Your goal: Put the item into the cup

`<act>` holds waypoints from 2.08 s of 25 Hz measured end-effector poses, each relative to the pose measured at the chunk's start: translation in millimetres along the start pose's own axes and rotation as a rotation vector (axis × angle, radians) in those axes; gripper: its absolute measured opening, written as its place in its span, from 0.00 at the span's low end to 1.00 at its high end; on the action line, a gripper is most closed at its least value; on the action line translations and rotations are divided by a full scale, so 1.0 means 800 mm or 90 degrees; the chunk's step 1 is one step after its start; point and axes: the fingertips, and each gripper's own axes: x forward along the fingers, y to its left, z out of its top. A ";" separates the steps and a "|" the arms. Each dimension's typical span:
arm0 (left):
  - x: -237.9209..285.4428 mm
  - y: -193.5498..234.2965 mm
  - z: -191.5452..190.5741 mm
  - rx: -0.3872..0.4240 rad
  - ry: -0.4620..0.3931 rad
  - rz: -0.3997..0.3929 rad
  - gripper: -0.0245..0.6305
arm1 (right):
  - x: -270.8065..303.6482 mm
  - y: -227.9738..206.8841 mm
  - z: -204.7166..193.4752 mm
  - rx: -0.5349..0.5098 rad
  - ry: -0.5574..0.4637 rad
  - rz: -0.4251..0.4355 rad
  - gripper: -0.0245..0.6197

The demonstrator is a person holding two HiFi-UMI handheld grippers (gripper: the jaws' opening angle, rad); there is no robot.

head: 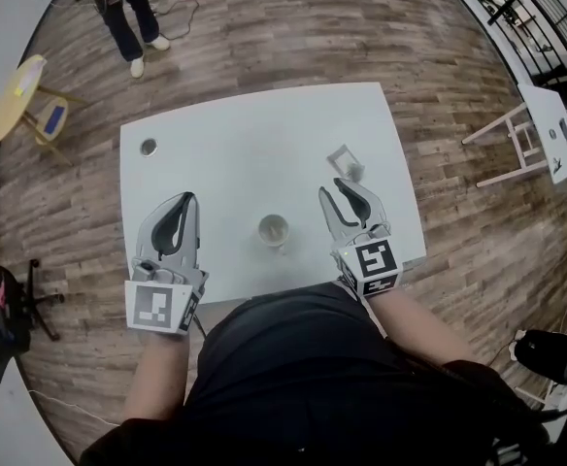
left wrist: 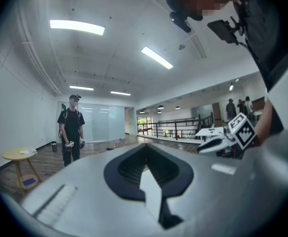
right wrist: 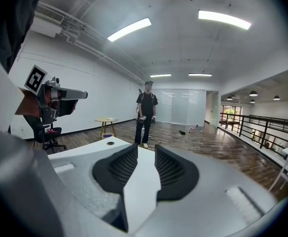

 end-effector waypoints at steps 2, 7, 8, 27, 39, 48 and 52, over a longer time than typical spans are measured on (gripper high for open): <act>0.001 -0.001 0.004 0.002 0.001 0.004 0.04 | -0.004 -0.005 0.002 0.000 -0.009 -0.005 0.21; -0.001 0.000 0.015 0.009 -0.020 0.004 0.04 | -0.007 -0.017 0.016 -0.001 -0.033 -0.014 0.21; -0.002 0.003 0.016 0.015 -0.020 0.008 0.04 | -0.006 -0.019 0.019 -0.001 -0.038 -0.017 0.21; -0.001 0.011 0.007 0.018 0.006 0.017 0.04 | -0.005 -0.037 0.020 0.013 -0.058 -0.037 0.20; 0.018 0.005 0.009 0.006 -0.021 -0.030 0.04 | -0.026 -0.067 0.015 0.019 -0.059 -0.095 0.20; 0.025 0.001 0.000 -0.001 -0.013 -0.048 0.04 | -0.036 -0.077 0.009 0.026 -0.066 -0.124 0.12; 0.029 -0.004 0.001 -0.005 -0.013 -0.056 0.04 | -0.039 -0.083 0.014 0.024 -0.068 -0.129 0.05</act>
